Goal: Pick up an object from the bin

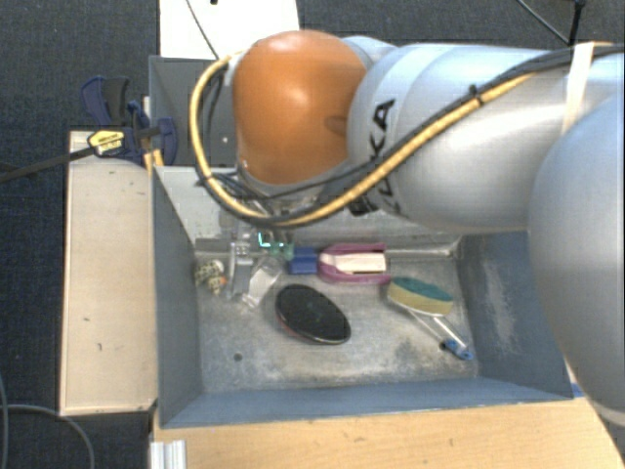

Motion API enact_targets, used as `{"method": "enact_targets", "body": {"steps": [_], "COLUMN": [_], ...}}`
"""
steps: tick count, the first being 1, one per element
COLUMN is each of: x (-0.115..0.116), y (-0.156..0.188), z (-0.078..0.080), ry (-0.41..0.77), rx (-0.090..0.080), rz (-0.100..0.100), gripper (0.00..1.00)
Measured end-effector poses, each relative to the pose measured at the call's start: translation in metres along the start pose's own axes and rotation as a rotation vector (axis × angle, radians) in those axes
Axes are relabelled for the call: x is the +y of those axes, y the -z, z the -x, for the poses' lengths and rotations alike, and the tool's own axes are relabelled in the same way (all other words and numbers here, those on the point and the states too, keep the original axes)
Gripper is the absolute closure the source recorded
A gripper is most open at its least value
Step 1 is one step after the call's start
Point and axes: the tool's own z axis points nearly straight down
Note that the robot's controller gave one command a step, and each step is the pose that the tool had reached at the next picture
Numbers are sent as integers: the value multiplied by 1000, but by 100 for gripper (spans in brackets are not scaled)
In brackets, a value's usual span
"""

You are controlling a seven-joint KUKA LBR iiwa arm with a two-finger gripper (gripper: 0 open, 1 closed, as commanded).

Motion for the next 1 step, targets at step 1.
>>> {"method": "enact_targets", "body": {"steps": [1], "x": [-96], "y": [-8], "z": [-41], "ry": [189], "rx": [-4], "rz": [-3], "gripper": [0]}}
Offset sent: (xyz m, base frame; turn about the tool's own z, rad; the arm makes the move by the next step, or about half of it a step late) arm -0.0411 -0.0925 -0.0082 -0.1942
